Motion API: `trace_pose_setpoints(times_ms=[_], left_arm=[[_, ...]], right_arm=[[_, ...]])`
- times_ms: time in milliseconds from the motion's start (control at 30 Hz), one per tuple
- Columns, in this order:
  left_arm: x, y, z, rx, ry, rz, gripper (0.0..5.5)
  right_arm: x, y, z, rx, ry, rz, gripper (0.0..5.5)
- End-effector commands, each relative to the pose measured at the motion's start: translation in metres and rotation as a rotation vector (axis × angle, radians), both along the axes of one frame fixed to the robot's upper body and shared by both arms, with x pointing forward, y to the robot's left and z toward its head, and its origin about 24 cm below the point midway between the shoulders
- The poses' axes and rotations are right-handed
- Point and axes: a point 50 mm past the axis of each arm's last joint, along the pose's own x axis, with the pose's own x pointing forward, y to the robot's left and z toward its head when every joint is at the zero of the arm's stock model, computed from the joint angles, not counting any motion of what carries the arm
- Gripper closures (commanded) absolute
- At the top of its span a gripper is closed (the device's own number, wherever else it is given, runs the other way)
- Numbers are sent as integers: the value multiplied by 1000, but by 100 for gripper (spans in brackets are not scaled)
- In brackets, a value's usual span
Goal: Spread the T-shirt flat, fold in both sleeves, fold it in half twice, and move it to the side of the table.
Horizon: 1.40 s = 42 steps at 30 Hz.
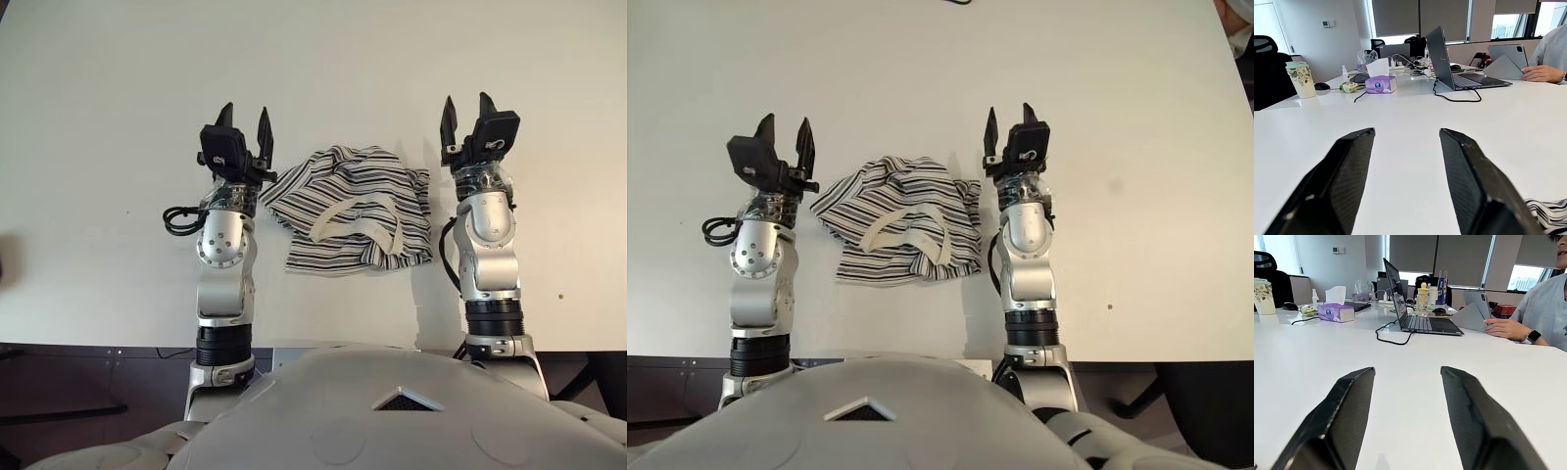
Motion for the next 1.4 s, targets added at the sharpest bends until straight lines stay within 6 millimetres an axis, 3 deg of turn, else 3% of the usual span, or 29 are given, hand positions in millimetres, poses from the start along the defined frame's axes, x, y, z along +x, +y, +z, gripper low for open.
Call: trace_pose_setpoints(times_ms=[33, 367, 433, 600, 767, 967, 1400], left_arm=[[-1, 0, 1, 10, -8, 9, 305], [-4, 0, 0, 57, 4, -27, 305], [-9, 9, 0, 163, 22, -111, 305], [-28, 53, 15, 614, 79, -505, 305], [-51, 62, -8, 729, 254, -838, 305], [-52, 68, -26, 683, 340, -821, 305], [-36, 56, -30, 715, 313, -838, 305]], right_arm=[[1, 1, 5, -1, -10, 4, 302], [-3, 2, 6, -26, -5, 59, 302], [-7, -2, 13, -85, -29, 176, 302], [-26, -17, 23, -172, 51, 557, 302], [-25, -19, 23, -198, 73, 603, 302], [-28, -14, 20, -178, 85, 596, 302], [-27, -5, 14, -163, 92, 577, 302]])
